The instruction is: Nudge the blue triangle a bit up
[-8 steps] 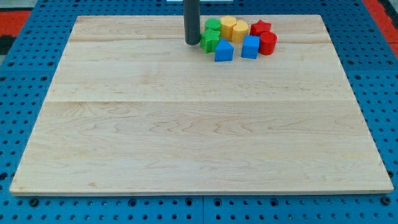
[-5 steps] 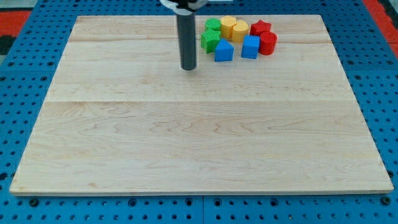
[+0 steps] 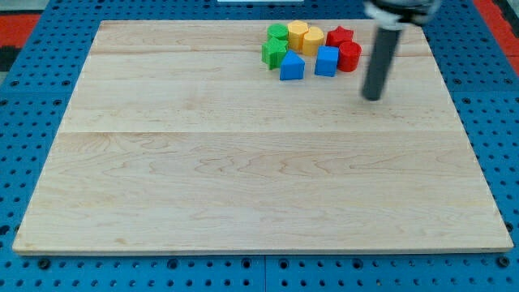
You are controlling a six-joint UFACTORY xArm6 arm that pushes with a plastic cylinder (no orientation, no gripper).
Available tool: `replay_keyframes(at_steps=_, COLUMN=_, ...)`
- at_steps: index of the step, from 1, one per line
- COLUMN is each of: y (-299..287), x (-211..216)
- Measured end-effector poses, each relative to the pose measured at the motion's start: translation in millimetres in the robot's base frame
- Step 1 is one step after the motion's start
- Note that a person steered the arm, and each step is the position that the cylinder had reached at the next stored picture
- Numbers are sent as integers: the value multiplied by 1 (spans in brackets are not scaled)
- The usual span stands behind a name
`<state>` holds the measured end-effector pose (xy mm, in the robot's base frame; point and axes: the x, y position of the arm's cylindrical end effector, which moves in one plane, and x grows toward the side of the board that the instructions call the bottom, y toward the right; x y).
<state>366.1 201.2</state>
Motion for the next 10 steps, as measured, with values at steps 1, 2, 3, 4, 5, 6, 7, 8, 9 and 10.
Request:
replay_keyframes(at_steps=1, y=37, x=-30)
replay_keyframes(at_steps=2, y=30, x=-36)
replay_keyframes(at_steps=3, y=3, x=-34)
replay_keyframes(at_steps=4, y=-31, x=-28)
replay_keyframes(at_steps=5, y=-65, x=-25)
replay_keyframes(at_steps=6, y=-104, x=-23)
replay_keyframes(at_steps=7, y=-148, x=-20)
replay_keyframes(at_steps=8, y=-171, x=-20)
replay_keyframes(at_steps=9, y=-185, x=-20)
replay_keyframes(at_steps=10, y=-186, x=-23)
